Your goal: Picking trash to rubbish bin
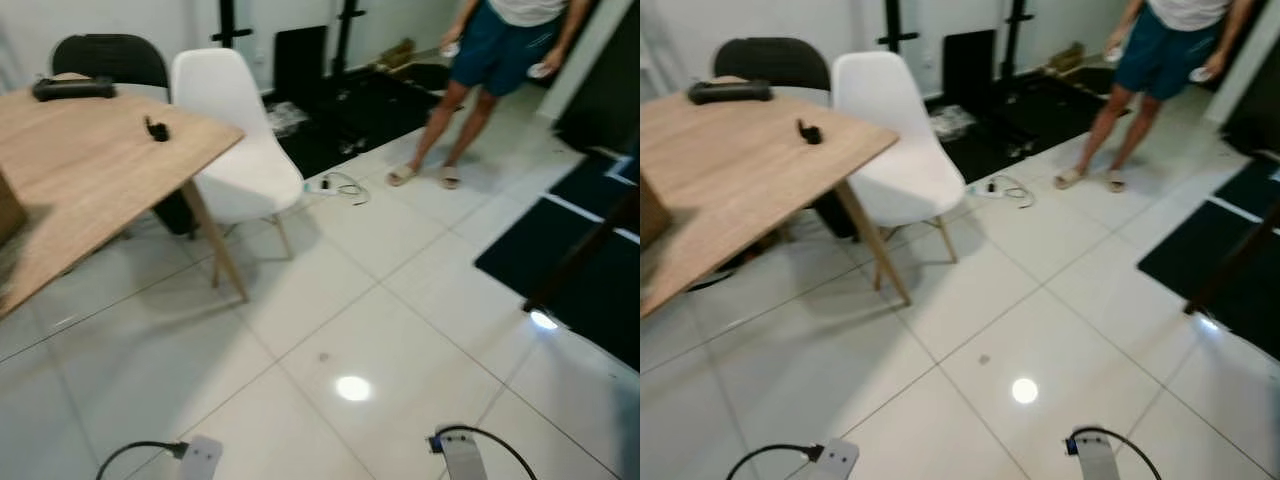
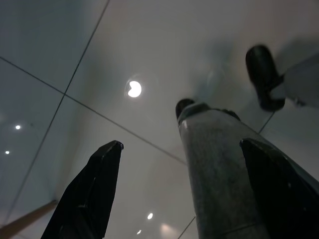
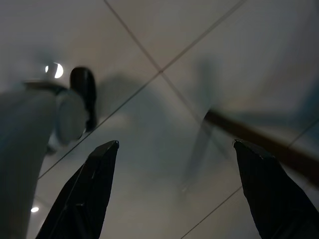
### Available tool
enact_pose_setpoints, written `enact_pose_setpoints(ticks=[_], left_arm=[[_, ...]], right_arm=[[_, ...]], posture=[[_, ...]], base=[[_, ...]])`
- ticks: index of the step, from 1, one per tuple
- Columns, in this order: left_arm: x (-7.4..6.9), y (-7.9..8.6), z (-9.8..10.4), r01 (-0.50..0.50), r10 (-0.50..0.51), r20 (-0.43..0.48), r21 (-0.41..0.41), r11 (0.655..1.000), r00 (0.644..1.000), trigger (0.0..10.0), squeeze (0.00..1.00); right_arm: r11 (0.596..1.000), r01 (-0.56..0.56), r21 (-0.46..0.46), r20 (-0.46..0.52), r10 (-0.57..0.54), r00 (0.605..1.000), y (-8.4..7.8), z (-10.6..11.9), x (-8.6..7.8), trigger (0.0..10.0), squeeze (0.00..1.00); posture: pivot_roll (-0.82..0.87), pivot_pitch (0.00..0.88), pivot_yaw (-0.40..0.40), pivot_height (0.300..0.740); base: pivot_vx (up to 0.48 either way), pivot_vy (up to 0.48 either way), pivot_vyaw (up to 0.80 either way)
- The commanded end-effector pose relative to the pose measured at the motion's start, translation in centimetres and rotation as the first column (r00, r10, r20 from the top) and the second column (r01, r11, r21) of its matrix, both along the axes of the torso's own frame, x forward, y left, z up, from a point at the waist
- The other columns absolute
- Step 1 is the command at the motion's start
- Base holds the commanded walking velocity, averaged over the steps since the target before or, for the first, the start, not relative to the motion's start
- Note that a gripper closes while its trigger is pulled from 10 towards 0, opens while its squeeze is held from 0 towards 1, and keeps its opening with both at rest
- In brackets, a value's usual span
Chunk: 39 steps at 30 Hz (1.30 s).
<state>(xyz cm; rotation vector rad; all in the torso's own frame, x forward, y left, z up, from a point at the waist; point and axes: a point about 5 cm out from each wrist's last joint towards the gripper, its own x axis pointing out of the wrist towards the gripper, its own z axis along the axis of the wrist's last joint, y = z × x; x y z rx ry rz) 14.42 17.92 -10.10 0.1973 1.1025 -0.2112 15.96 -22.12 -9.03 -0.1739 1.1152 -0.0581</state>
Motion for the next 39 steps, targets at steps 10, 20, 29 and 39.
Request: enact_pose_setpoints(ticks=[10,20,29,39], left_arm=[[-1.25,-0.30,-0.49,-0.001,0.001,-0.051,-0.011,1.000,0.999,10.0,0.00],[-1.63,-0.24,-0.61,0.001,-0.002,-0.057,-0.002,1.000,0.998,10.0,0.00],[-1.72,-0.30,-0.64,0.009,-0.009,-0.056,-0.002,1.000,0.998,10.0,0.00],[-1.36,-0.07,-0.49,0.000,0.000,-0.045,-0.006,1.000,0.999,10.0,0.00]], right_arm=[[1.000,-0.003,-0.007,-0.027,0.003,1.000,-0.28,-0.21,-0.64,10.0,0.00],[1.000,-0.011,-0.010,-0.032,0.010,0.999,-0.38,-0.21,-0.71,10.0,0.00],[1.000,-0.020,-0.014,-0.033,0.019,0.999,-0.51,-0.17,-0.69,10.0,0.00],[0.999,-0.032,-0.013,-0.029,0.031,0.999,-0.37,-0.10,-0.43,10.0,0.00]], posture=[[0.03,0.073,-0.049,0.740],[0.03,0.074,-0.053,0.740],[0.03,0.063,-0.056,0.740],[0.03,0.064,-0.058,0.740]], base=[[0.000,0.000,-0.78],[0.000,0.000,-0.78],[0.000,0.000,-0.78],[0.000,0.000,-0.78]])
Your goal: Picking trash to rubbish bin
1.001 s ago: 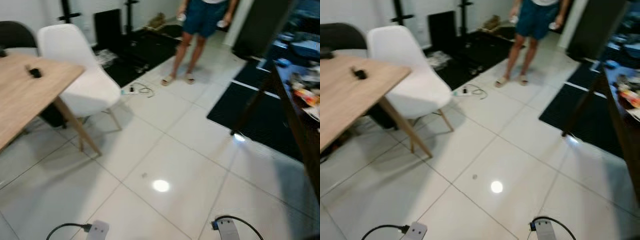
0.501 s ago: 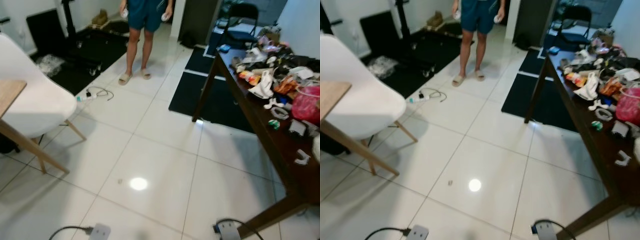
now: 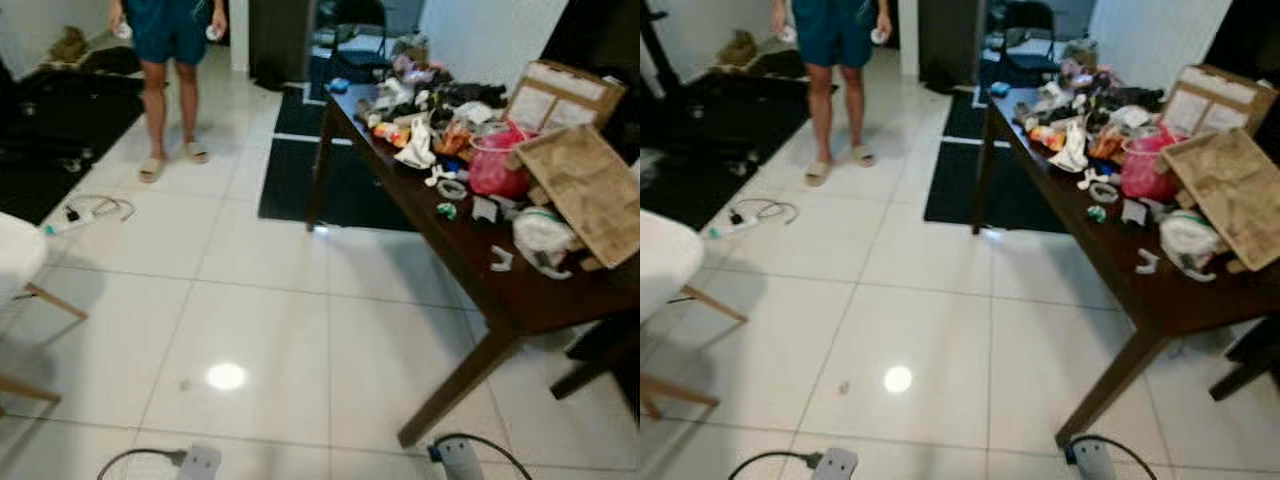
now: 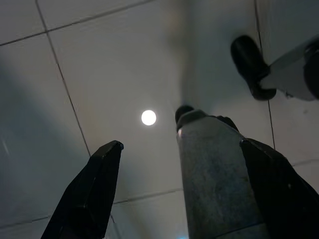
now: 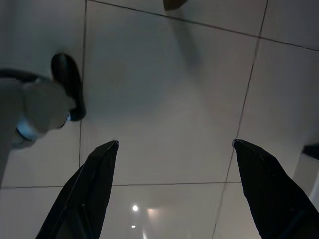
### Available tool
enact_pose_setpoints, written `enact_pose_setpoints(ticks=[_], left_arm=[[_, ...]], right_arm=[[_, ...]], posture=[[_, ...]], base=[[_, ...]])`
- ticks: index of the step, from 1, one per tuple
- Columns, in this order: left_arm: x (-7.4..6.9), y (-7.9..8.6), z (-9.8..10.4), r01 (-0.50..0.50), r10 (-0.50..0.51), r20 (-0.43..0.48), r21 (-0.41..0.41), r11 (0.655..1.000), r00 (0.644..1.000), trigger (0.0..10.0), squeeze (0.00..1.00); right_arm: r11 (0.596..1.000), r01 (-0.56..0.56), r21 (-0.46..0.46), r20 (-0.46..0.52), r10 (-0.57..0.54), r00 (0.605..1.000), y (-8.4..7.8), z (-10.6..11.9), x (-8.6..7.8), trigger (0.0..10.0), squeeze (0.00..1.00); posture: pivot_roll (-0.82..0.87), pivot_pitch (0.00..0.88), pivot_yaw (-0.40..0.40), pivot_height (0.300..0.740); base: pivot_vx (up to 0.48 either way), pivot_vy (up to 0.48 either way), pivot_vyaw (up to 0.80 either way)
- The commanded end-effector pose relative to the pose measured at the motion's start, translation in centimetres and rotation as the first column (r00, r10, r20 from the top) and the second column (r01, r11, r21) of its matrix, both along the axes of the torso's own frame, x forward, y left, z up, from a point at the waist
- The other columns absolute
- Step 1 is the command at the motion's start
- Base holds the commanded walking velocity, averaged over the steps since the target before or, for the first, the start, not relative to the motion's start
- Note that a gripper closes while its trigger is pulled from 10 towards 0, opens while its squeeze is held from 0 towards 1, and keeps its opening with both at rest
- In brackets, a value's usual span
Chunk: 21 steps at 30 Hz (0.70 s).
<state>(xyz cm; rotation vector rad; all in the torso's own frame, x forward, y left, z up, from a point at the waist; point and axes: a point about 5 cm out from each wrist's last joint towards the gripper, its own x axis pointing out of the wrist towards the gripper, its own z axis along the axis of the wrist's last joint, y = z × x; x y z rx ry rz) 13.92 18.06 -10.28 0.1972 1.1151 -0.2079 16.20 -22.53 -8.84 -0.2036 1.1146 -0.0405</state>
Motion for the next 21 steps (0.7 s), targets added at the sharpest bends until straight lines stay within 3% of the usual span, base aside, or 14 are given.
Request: enact_pose_setpoints(ticks=[1,4,16,21], left_arm=[[-0.85,-0.21,-0.32,0.003,-0.003,-0.033,-0.009,1.000,0.999,10.0,0.00],[-0.98,-0.33,-0.37,0.002,-0.003,-0.035,-0.013,1.000,0.999,10.0,0.00],[-0.94,-0.78,-0.38,-0.025,0.023,-0.035,-0.052,0.998,0.999,10.0,0.00],[-0.86,-0.79,-0.36,-0.020,0.018,-0.036,-0.055,0.998,0.999,10.0,0.00]], right_arm=[[1.000,-0.002,0.001,-0.026,0.002,1.000,0.03,-0.29,-0.68,10.0,0.00],[1.000,0.002,0.004,-0.017,-0.002,1.000,0.09,-0.26,-0.58,10.0,0.00],[1.000,-0.002,0.006,-0.015,0.002,1.000,0.04,-0.23,-0.54,10.0,0.00],[1.000,-0.005,0.008,-0.011,0.005,1.000,0.13,-0.19,-0.39,10.0,0.00]], posture=[[0.03,0.064,-0.058,0.740],[0.03,0.068,-0.056,0.740],[0.03,0.070,-0.059,0.740],[0.03,0.070,-0.058,0.740]], base=[[0.000,0.000,-0.77],[0.000,0.000,-0.57],[0.000,0.000,0.00],[0.322,0.000,0.00]])
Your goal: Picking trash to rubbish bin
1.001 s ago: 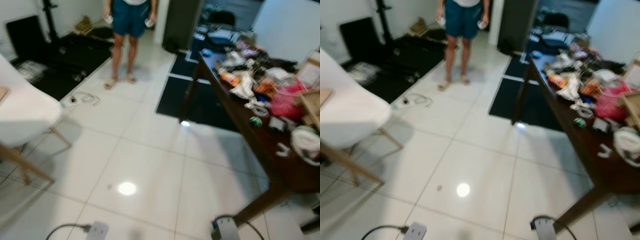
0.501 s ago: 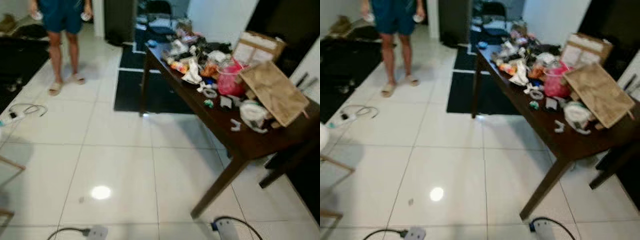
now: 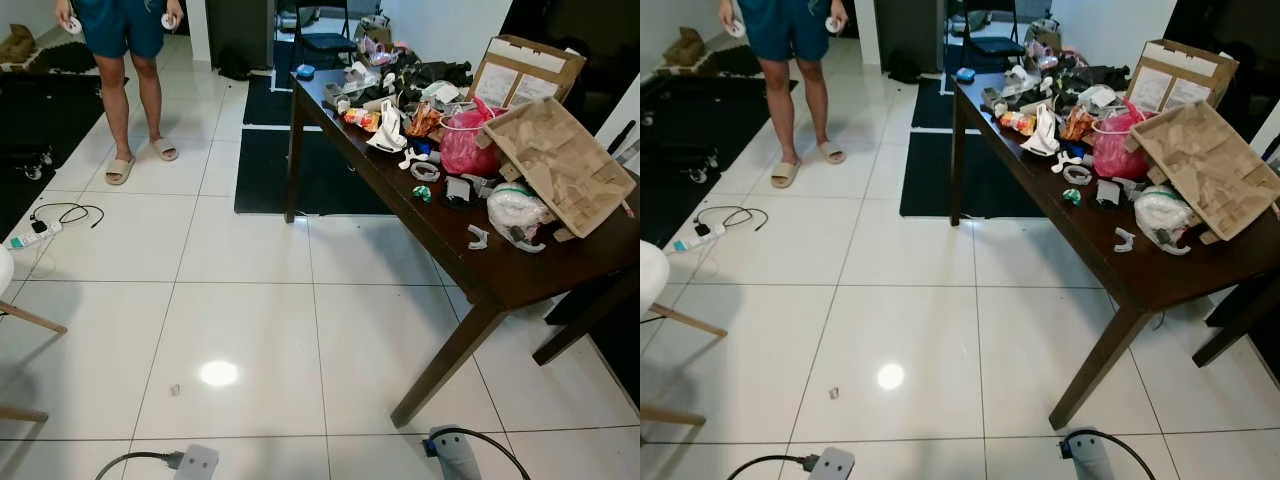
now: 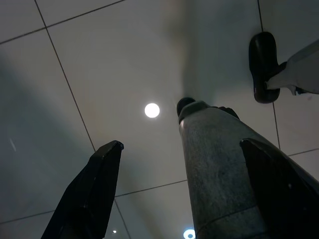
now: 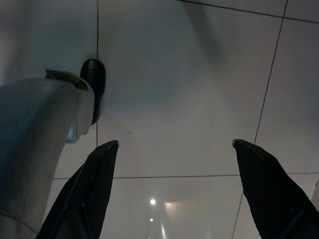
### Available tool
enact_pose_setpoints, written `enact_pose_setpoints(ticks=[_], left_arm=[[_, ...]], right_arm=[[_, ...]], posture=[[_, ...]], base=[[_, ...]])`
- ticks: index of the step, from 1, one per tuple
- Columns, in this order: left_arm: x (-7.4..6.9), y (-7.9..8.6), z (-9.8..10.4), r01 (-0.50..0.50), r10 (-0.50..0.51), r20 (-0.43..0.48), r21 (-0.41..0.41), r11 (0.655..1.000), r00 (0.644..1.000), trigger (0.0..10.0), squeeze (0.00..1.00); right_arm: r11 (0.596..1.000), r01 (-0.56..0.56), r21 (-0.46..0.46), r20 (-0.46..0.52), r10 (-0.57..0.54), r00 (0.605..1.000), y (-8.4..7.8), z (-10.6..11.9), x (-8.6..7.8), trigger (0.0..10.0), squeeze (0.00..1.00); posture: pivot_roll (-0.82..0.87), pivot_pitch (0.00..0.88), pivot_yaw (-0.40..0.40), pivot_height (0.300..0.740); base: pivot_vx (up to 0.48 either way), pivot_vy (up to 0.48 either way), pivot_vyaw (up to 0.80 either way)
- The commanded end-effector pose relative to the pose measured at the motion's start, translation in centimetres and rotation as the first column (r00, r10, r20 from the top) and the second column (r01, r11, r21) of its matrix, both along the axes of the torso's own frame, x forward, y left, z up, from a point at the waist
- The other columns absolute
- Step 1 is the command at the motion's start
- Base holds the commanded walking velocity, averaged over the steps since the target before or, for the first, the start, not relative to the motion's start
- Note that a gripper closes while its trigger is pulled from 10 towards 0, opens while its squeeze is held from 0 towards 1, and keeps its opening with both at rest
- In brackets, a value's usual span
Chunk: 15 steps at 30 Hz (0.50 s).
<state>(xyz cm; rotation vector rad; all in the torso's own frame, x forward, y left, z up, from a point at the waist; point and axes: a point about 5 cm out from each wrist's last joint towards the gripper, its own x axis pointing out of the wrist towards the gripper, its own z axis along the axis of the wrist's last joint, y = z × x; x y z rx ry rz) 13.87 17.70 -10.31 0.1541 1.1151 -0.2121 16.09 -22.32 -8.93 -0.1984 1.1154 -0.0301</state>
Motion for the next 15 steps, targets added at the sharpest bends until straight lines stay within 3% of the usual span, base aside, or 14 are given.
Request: enact_pose_setpoints(ticks=[1,15], left_arm=[[-0.82,-0.40,-0.32,0.001,-0.002,-0.033,-0.019,1.000,0.999,10.0,0.00],[-1.01,-0.30,-0.38,-0.004,0.003,-0.042,-0.020,1.000,0.999,10.0,0.00]], right_arm=[[1.000,-0.001,-0.001,-0.009,0.001,1.000,-0.05,-0.10,-0.27,10.0,0.00],[1.000,-0.008,-0.001,-0.014,0.008,1.000,-0.05,-0.14,-0.38,10.0,0.00]], posture=[[0.03,0.069,-0.059,0.740],[0.03,0.071,-0.060,0.740]], base=[[0.382,0.000,0.00],[0.447,0.000,0.00]])
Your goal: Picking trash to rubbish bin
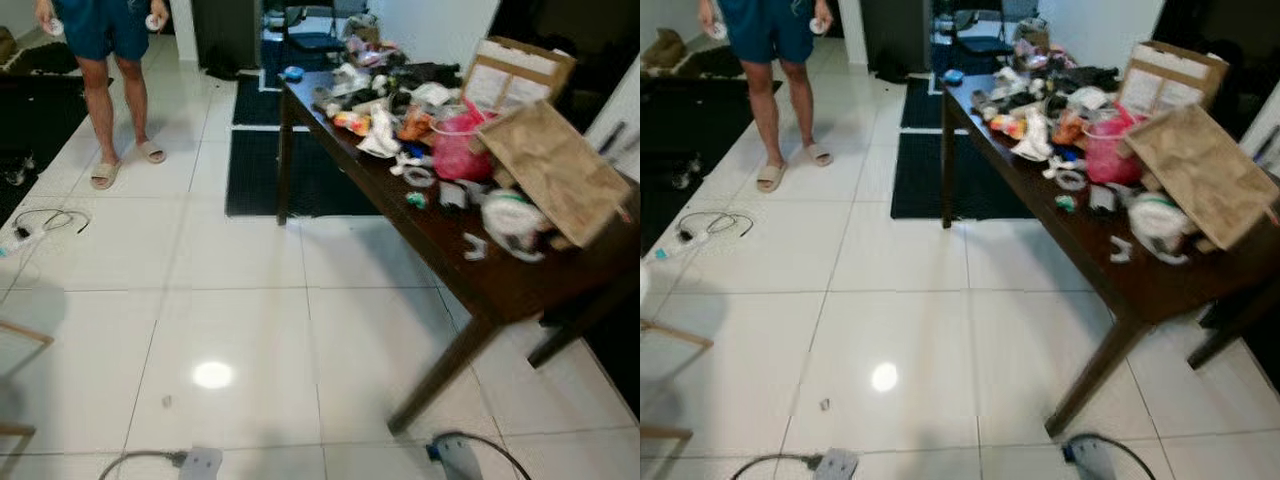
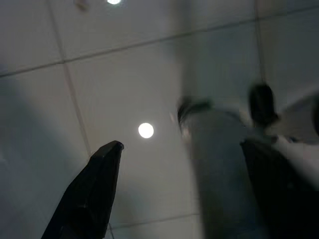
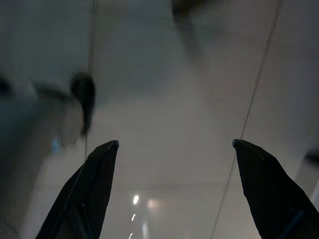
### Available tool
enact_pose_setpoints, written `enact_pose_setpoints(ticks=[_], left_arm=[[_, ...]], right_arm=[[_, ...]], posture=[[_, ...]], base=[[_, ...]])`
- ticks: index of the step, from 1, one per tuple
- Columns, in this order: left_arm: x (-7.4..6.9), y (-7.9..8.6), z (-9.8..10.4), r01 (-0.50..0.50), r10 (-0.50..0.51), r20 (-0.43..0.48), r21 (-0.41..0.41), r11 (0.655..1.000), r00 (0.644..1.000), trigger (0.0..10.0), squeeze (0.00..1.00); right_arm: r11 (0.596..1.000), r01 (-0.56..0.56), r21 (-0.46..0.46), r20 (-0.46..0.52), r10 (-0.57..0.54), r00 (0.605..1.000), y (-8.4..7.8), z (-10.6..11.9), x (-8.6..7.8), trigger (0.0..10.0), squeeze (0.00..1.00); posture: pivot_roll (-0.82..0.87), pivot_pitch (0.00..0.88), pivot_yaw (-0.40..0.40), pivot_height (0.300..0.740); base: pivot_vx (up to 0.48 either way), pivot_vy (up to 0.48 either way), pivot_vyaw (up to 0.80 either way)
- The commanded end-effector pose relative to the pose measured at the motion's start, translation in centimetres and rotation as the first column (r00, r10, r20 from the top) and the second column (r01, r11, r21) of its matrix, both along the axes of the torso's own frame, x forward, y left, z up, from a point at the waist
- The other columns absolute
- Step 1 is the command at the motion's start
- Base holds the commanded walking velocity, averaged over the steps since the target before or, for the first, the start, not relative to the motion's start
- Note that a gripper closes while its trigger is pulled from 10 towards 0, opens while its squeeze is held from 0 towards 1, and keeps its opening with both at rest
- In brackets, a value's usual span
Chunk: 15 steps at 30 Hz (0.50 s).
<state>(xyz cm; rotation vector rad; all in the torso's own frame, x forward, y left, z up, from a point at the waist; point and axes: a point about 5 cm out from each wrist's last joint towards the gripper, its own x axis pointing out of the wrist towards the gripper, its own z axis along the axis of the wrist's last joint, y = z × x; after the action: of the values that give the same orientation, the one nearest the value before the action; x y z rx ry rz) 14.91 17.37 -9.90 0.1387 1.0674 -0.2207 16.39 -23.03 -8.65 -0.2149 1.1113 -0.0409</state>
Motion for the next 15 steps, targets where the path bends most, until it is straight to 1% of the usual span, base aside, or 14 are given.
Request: enact_pose_setpoints(ticks=[1,15], left_arm=[[-2.10,0.02,-0.80,-0.002,0.002,-0.088,0.002,1.000,0.996,10.0,0.00],[-2.43,0.03,-0.90,-0.003,0.003,-0.097,0.003,1.000,0.995,10.0,0.00]], right_arm=[[1.000,-0.008,0.018,-0.019,0.009,1.000,0.66,-0.43,-0.69,10.0,0.00],[1.000,-0.010,0.017,-0.024,0.010,1.000,0.60,-0.49,-0.87,10.0,0.00]], posture=[[0.03,0.071,-0.060,0.740],[0.03,0.072,-0.062,0.740]], base=[[0.458,0.000,0.00],[0.456,0.000,0.00]])
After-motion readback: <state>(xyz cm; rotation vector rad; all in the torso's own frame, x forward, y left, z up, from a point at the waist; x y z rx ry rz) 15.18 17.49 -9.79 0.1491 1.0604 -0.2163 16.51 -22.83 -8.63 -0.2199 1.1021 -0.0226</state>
